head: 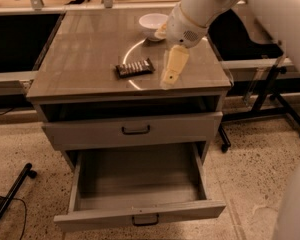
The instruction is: Place rxbar chocolate into middle drawer
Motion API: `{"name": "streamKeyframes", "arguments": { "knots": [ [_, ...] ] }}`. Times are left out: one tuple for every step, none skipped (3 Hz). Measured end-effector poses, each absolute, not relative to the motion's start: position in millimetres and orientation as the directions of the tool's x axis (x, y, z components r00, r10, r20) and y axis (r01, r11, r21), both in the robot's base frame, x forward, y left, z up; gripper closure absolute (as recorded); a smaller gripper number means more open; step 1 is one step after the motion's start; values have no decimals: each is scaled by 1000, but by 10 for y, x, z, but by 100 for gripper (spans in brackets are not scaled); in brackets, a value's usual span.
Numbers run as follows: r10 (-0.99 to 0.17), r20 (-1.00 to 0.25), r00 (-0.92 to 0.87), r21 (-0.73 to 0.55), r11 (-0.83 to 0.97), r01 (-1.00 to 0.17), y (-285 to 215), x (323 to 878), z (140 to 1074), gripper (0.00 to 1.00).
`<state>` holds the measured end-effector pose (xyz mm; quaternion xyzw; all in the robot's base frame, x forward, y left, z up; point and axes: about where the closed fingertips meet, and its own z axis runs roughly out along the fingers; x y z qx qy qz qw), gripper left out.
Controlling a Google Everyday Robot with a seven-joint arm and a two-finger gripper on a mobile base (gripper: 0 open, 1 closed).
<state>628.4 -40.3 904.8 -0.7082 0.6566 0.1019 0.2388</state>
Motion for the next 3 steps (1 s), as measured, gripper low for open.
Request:
{"name": "streamKeyframes", "arguments": {
  "knots": [
    [-894, -438, 96, -188, -14, -982, -163, 6445, 8906, 0],
    [-901, -427, 78, -163, -8, -987, 41, 6571, 8757, 0],
    [-905, -419, 69, -139, -11, -990, 195, 6672, 8621, 0]
  ]
}}
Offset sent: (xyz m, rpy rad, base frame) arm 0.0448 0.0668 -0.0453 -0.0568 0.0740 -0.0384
